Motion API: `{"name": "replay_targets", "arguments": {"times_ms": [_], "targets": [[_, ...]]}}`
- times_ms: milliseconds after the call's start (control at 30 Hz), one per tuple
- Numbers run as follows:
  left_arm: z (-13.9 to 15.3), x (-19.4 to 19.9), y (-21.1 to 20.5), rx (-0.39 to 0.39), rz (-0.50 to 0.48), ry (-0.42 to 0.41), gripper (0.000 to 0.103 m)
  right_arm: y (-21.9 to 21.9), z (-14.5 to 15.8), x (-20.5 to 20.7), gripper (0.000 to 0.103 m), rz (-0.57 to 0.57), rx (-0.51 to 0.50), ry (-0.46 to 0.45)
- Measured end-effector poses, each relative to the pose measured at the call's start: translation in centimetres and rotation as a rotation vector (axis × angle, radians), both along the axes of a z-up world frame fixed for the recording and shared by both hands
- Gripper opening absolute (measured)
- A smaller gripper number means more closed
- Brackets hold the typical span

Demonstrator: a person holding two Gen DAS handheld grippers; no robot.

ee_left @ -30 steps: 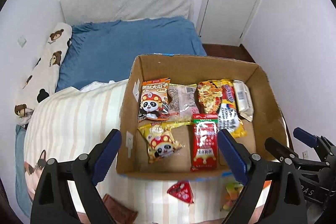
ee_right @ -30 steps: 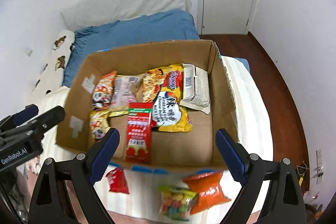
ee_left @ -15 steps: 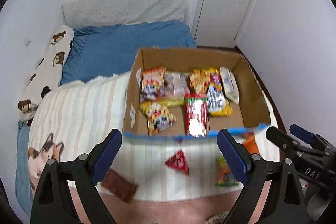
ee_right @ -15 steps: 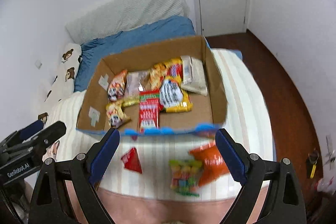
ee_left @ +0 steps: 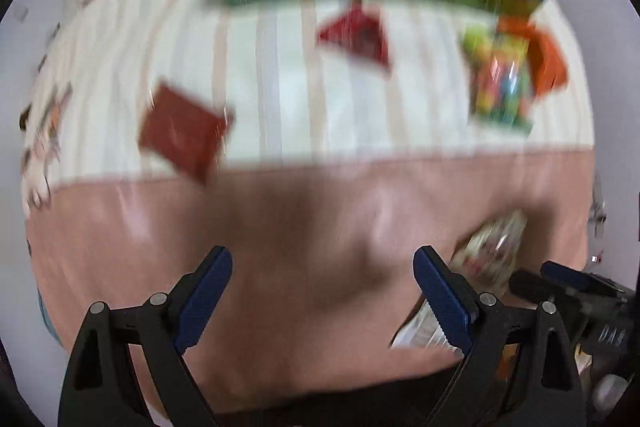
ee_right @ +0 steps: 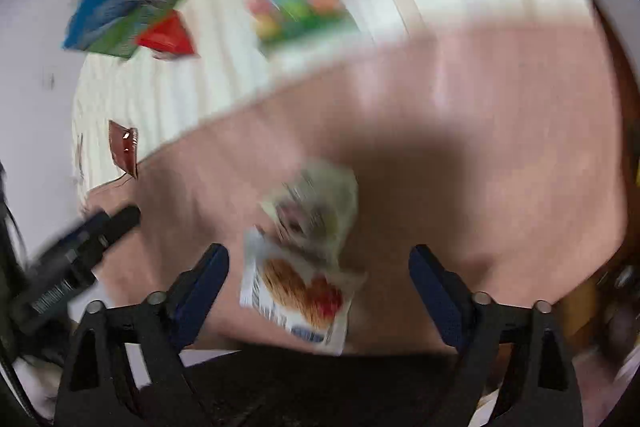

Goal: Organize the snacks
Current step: 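Withdraw both tools from the box toward the snacks on the bed edge, then grasp the white nitz cookie pack with left gripper while right grasps the white-red snack pack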

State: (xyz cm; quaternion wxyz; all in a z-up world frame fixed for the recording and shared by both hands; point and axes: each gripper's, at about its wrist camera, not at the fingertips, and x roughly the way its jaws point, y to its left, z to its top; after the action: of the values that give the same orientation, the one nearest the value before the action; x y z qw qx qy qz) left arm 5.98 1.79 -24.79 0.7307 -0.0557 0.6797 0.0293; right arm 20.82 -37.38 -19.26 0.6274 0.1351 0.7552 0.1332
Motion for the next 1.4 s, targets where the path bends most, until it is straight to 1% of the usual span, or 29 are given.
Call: {"name": "replay_targets", "arguments": {"times_ms": [33, 67, 100, 167, 200, 267, 367, 400, 433, 467, 500, 567, 600, 667, 733, 767, 800, 867, 900, 933, 1000, 1033, 1100, 1167, 1200, 1267, 1333, 1367, 1400], "targets": [[-0.7, -0.6, -0.1, -0.009, 0.002, 0.029, 0.093, -0.4, -1.0, -0.7, 0.07, -0.021, 0.012, 0.032], [-1.5, -1.3, -0.1, -0.034, 0.01, 0.061, 0.093, -0.8, -2.1, -1.5, 0.064, -0.046, 0.036, 0.073], [-2.2, -1.9, -0.2, -0.052, 0.018, 0.087, 0.093, -1.1, -3.1, -2.3, 0.062, -0.078, 0.068, 0.105], [-3.3, -2.8, -0.3, -0.081, 0.021, 0.135, 0.093, -1.0, -4.3, -3.5, 0.053, -0.098, 0.096, 0.137], [-3.8, -3.3, -0.3, -0.088, 0.026, 0.161, 0.093, -0.7, -4.7, -3.9, 0.05, -0.107, 0.115, 0.146], [-4.3, -4.0, 0.1, -0.107, 0.042, 0.184, 0.093, 0.9, -5.4, -4.9, 0.049, -0.11, 0.173, 0.175], [-4.8, -5.0, 1.6, -0.164, 0.123, 0.216, 0.091, 4.0, -5.4, -6.0, 0.048, -0.042, 0.268, 0.224], [-4.9, -5.2, 2.1, -0.18, 0.148, 0.223, 0.091, 4.3, -5.4, -6.1, 0.051, -0.033, 0.276, 0.233], [-5.1, -5.3, 2.5, -0.216, 0.176, 0.236, 0.091, 4.5, -5.3, -6.2, 0.064, -0.028, 0.288, 0.231], [-5.2, -5.4, 2.7, -0.246, 0.2, 0.25, 0.091, 4.3, -4.9, -6.2, 0.081, -0.025, 0.277, 0.216], [-5.4, -5.5, 2.8, -0.275, 0.222, 0.26, 0.091, 3.9, -4.4, -6.1, 0.085, -0.024, 0.253, 0.19], [-5.9, -5.5, 2.6, -0.342, 0.264, 0.282, 0.091, 2.9, -2.5, -5.5, 0.085, -0.009, 0.192, 0.106], [-6.3, -5.5, 2.1, -0.373, 0.278, 0.296, 0.091, 2.5, -1.9, -5.2, 0.086, -0.004, 0.173, 0.08], [-7.0, -4.9, 0.9, -0.399, 0.284, 0.312, 0.091, 2.1, -0.4, -3.9, 0.086, 0.017, 0.119, 0.01], [-8.4, -4.2, -0.7, -0.422, 0.287, 0.35, 0.091, 2.3, 1.1, -2.6, 0.086, 0.06, 0.047, -0.074], [-9.1, -4.1, -1.3, -0.426, 0.29, 0.366, 0.091, 2.4, 1.3, -1.8, 0.086, 0.08, 0.02, -0.104], [-9.6, -3.9, -1.7, -0.415, 0.286, 0.372, 0.091, 2.3, 1.6, -1.2, 0.086, 0.106, -0.003, -0.135], [-9.9, -3.4, -2.4, -0.363, 0.265, 0.344, 0.083, 3.2, 2.7, -0.3, 0.086, 0.18, -0.056, -0.208], [-9.7, -3.2, -2.7, -0.338, 0.242, 0.325, 0.076, 3.5, 3.0, 0.0, 0.086, 0.222, -0.079, -0.237], [-9.4, -3.2, -2.9, -0.318, 0.216, 0.311, 0.066, 4.1, 3.3, 0.4, 0.086, 0.266, -0.106, -0.264], [-8.9, -3.1, -3.0, -0.292, 0.174, 0.287, 0.056, 4.8, 3.6, 0.8, 0.085, 0.336, -0.118, -0.295], [-8.6, -3.1, -2.8, -0.284, 0.16, 0.274, 0.054, 5.5, 3.5, 0.9, 0.085, 0.378, -0.125, -0.306], [-7.9, -2.5, -2.4, -0.241, 0.136, 0.233, 0.053, 6.6, 3.2, 0.8, 0.083, 0.464, -0.135, -0.323], [-7.1, -2.1, -1.6, -0.178, 0.126, 0.183, 0.053, 7.6, 2.7, 0.7, 0.08, 0.558, -0.161, -0.343], [-6.6, -1.7, -1.0, -0.141, 0.122, 0.153, 0.053, 8.3, 2.5, 0.6, 0.08, 0.59, -0.169, -0.348], [-6.1, -0.9, -0.2, -0.096, 0.117, 0.12, 0.053, 9.9, 1.8, 0.5, 0.08, 0.678, -0.189, -0.352], [-6.3, -0.5, 0.3, -0.082, 0.108, 0.116, 0.053, 11.6, 0.3, 0.1, 0.08, 0.798, -0.234, -0.332], [-6.5, -0.5, 0.4, -0.086, 0.11, 0.119, 0.053, 12.0, -0.4, 0.0, 0.077, 0.826, -0.256, -0.327], [-6.6, -0.6, 0.4, -0.087, 0.112, 0.119, 0.053, 12.2, -1.2, 0.0, 0.07, 0.84, -0.28, -0.32]]}}
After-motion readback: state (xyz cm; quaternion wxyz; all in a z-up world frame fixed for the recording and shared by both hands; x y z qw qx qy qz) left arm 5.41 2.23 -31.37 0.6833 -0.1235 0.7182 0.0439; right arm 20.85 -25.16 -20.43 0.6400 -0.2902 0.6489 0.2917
